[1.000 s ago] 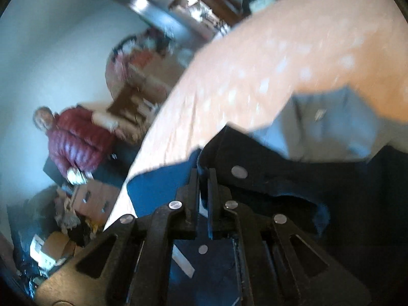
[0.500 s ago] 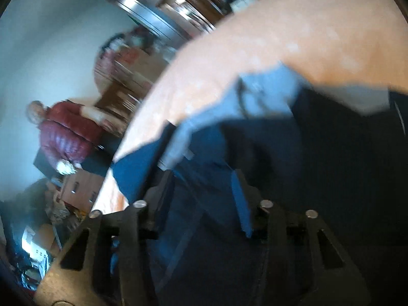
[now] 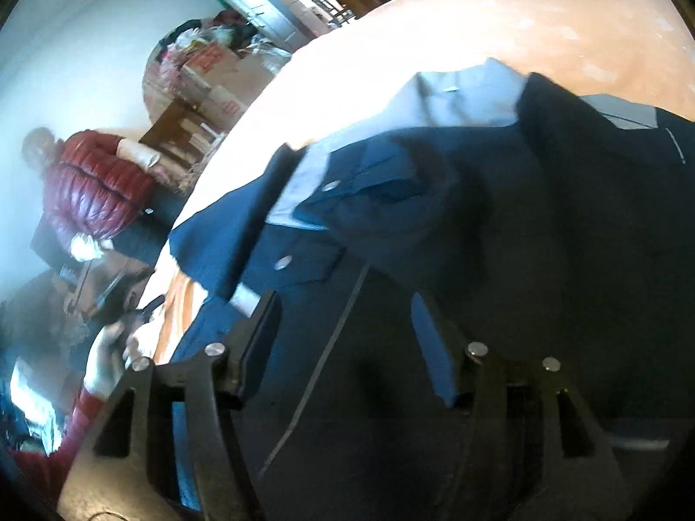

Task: Fold small clothes

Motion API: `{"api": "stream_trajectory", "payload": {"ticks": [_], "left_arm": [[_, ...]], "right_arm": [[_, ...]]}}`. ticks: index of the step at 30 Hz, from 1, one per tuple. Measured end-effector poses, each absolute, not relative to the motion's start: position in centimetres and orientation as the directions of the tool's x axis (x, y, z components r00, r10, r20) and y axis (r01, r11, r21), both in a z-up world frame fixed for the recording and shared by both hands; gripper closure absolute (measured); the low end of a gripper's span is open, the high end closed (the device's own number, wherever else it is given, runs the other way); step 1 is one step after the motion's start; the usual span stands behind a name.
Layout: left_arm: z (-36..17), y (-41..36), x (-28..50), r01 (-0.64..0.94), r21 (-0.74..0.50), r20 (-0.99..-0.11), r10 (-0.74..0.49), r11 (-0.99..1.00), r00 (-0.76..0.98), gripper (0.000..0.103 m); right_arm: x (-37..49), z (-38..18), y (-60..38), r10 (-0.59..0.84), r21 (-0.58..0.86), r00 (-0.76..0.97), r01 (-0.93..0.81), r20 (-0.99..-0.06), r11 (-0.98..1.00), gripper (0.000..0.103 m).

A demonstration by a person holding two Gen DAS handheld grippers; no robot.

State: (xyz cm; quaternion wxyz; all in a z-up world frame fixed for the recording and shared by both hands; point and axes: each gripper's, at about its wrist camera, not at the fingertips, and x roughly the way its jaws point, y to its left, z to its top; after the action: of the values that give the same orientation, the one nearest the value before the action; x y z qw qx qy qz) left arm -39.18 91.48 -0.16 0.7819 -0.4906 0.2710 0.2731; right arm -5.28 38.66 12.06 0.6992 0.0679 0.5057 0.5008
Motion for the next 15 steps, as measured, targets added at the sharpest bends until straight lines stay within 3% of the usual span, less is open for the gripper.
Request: {"api": "stream_trajectory", "payload": {"ticks": [7, 8, 9, 10, 12, 15], "left_arm": [[-1.8, 97.2, -34.8, -0.738, -0.546, -0.714, 0.24, 0.396, 0.658, 0.011], [-1.7, 97.8, -34.4, -0.745, -0.533, -0.712, 0.263, 0.401, 0.651, 0.025], [-1.8, 98.3, -34.1, -0.738, -0.544, -0.707, 0.255, 0.4, 0.66, 0.067], [-1.8, 98.8, -33.5, -0.713, -0.585, -0.69, 0.225, 0.388, 0.688, 0.097], [0.8, 97.5, -31.1, -0.673, -0.579, -0.653, 0.233, 0.459, 0.72, 0.1], [6.9, 89.9, -24.2, -0.438, -0.6, -0.534, 0.072, 0.67, 0.843, 0.1]], "right_arm": [[-7.0, 11.4, 39.8, 0.763, 0.605, -0.028, -0.629, -0.646, 0.489, 0.04], [-7.2, 11.4, 39.8, 0.758, 0.599, -0.024, -0.63, -0.652, 0.495, 0.04], [-7.3, 11.4, 39.7, 0.754, 0.589, -0.011, -0.632, -0.656, 0.504, 0.04], [-7.3, 11.5, 39.1, 0.757, 0.589, -0.001, -0.63, -0.653, 0.507, 0.04], [-6.9, 11.7, 38.0, 0.773, 0.607, 0.011, -0.611, -0.635, 0.508, 0.041], [-5.4, 12.0, 36.3, 0.807, 0.662, 0.03, -0.553, -0.59, 0.505, 0.041]]}}
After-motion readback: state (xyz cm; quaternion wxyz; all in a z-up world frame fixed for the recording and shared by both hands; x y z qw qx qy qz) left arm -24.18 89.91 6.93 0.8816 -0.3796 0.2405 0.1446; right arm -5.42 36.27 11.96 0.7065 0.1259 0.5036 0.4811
